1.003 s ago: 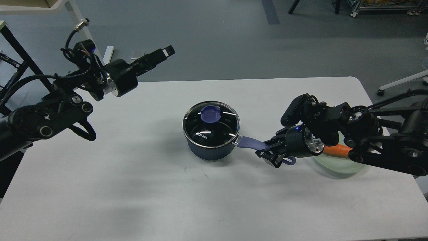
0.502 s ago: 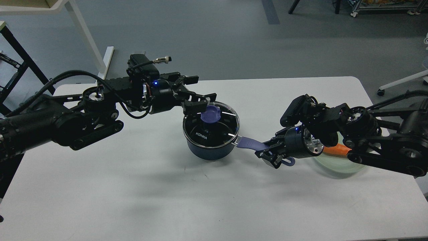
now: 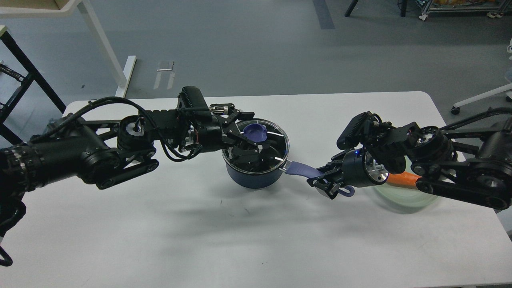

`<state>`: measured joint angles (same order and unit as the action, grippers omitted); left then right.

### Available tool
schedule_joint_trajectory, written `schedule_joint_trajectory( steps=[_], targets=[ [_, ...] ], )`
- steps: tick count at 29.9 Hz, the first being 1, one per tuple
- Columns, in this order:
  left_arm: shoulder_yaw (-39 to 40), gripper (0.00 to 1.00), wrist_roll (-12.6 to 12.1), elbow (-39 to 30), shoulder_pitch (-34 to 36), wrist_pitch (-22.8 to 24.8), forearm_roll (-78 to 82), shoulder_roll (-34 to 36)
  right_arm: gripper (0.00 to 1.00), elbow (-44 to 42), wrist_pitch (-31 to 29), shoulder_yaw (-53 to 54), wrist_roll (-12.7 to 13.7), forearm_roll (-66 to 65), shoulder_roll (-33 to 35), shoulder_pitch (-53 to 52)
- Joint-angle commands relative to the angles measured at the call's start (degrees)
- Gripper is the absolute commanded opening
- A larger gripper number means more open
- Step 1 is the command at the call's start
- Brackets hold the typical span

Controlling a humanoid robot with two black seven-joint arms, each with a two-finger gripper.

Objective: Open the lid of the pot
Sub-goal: 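Move the left gripper over the pot and grasp the blue lid knob, then lift the glass lid off the pot with the left gripper, moving it aside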

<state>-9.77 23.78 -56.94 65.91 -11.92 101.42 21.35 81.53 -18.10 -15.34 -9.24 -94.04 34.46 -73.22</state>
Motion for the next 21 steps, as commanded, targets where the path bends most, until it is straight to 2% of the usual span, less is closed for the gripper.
schedule_joint_trajectory(
  steps=[1, 6, 14, 21],
  targets=[
    [-0.16, 0.94, -0.31, 1.47, -0.17, -0.04, -0.17, -1.21, 0.22, 0.3, -0.01, -0.04, 0.01, -0.01, -0.09, 0.01],
    [-0.16, 0.94, 0.12, 5.43, -0.43, -0.39, -0.78, -3.06, 0.22, 0.48, -0.01, -0.04, 0.01, 0.26, -0.53, -0.08],
    [-0.25, 0.94, 0.13, 5.35, -2.1, -0.65, 0.01, -3.07, 0.22, 0.21, -0.01, -0.04, 0.01, 0.26, -0.97, 0.01],
    [-3.24, 0.93, 0.04, 5.52, -1.93, -3.47, -0.25, -3.15, 0.22, 0.3, -0.01, -0.13, 0.01, 0.26, -0.88, 0.19]
  ],
)
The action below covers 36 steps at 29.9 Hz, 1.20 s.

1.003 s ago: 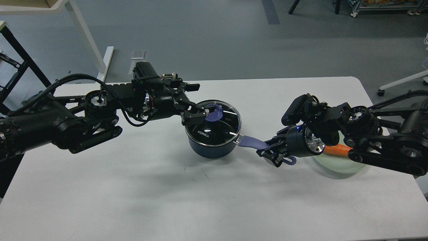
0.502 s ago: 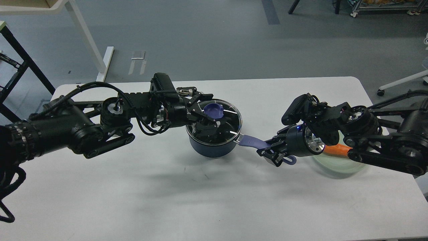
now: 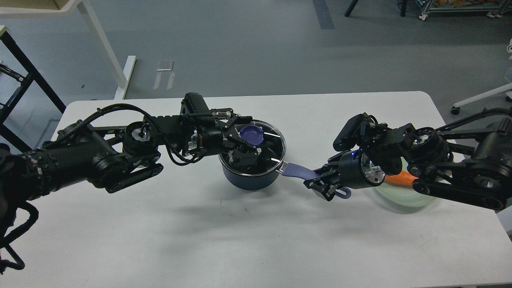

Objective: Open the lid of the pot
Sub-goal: 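Lift the glass lid off the pot with the left gripper, moving it aside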

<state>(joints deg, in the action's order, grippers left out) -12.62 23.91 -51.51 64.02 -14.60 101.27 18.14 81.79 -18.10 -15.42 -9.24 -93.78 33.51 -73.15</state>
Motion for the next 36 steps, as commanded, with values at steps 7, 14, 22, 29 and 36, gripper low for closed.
schedule_joint_trajectory(
  steps=[7, 14, 22, 29, 36],
  targets=[
    [-0.56, 0.55, -0.18, 0.18, 0.49, -0.87, -0.02, 0.05, 0.22, 0.04, -0.01, 0.03, -0.08, 0.0, 0.15, -0.07],
    [-0.47, 0.45, -0.01, 0.01, 0.49, -0.87, -0.37, 0.75, 0.22, 0.04, -0.01, -0.05, -0.08, 0.08, 0.15, 0.11],
    [0.06, 0.45, 1.05, -3.42, 6.81, -0.35, -5.54, 9.09, 0.22, 0.12, -0.01, -0.05, 0.01, 0.17, 0.76, 0.11],
    [-2.04, 0.46, 4.03, -3.86, 6.83, -0.08, -6.61, 20.25, 0.22, 0.12, -0.01, 0.04, -0.08, 0.17, 0.94, -0.07],
    [-6.71, 0.46, 4.09, -1.15, 0.42, -0.78, -7.14, 25.63, 0.22, 0.12, -0.01, 0.04, -0.08, 0.17, 0.94, -0.07]
  ],
)
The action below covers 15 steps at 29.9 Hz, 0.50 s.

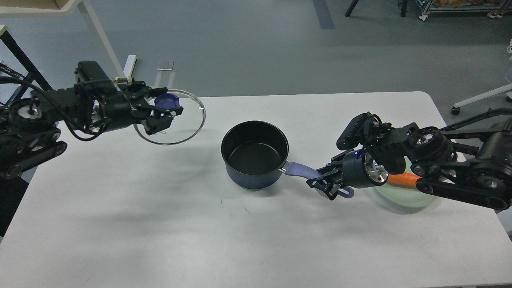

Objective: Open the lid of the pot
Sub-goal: 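Lift the glass lid off the pot with the left gripper, moving it aside, then lower the glass lid onto the table and open the left gripper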

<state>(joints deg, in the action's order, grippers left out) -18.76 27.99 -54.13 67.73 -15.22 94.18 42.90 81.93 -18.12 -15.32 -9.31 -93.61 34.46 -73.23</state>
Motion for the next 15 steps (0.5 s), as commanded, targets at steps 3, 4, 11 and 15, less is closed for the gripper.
schedule_joint_trajectory(
  steps=[3, 4, 11, 15],
  targets=[
    [-0.57, 0.46, 0.01, 3.76, -7.08, -0.95, 0.04, 1.05, 0.22, 0.07, 0.01, -0.15, 0.0, 0.0, 0.08, 0.02],
    [-0.66, 0.47, 0.01, 5.16, -8.39, -1.56, -0.05, 0.79, 0.22, 0.07, 0.01, -0.15, 0.0, 0.0, 0.26, 0.02],
    [-0.57, 0.47, 0.01, 12.12, -13.94, -4.64, -3.82, -0.88, 0.23, 0.07, 0.01, -0.15, 0.0, 0.0, 0.35, 0.02],
    [-0.66, 0.49, 0.01, 12.2, -15.6, -4.9, -4.89, -1.59, 0.23, 0.16, -0.08, -0.23, 0.0, 0.0, 0.44, 0.02]
  ],
)
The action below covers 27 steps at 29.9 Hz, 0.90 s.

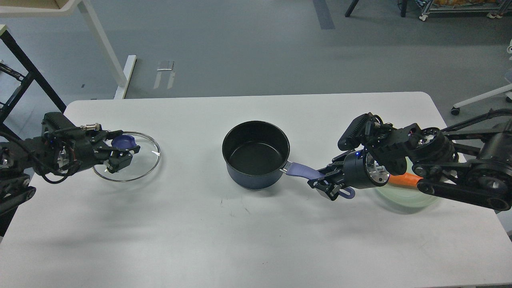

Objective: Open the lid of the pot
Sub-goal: 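Lower the glass lid onto the table and open the left gripper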

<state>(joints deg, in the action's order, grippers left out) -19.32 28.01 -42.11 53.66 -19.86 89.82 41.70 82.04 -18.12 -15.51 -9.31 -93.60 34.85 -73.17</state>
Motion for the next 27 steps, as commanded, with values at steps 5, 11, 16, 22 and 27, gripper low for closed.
schedule_joint_trajectory(
  steps=[5, 11, 16, 22, 27],
  targets=[
    [-0.11, 0.5, -0.01, 1.32, -3.3, -1.76, -0.61, -0.48, 0.23, 0.05, -0.08, -0.05, -0.01, -0.01, 0.13, -0.05],
    [0.51, 0.69, -0.01, 1.41, -3.74, -1.94, -0.79, -0.57, 0.23, 0.05, -0.08, -0.05, -0.01, -0.01, 0.13, -0.05],
    [0.77, 0.87, -0.01, 1.41, -3.48, -2.11, -2.45, -0.48, 0.33, -0.03, -0.08, 0.04, 0.0, -0.01, 0.13, -0.05],
    [1.04, 0.93, -0.01, 1.24, -3.04, -2.2, -7.54, -0.48, 0.63, -0.03, -0.08, 0.57, 0.08, 1.66, 0.39, -0.05],
    [1.65, 0.99, -0.01, 0.45, 1.61, -1.06, -20.44, 0.05, 0.95, -0.12, 0.1, 5.04, -0.01, 8.76, 2.24, -0.84]
  ],
)
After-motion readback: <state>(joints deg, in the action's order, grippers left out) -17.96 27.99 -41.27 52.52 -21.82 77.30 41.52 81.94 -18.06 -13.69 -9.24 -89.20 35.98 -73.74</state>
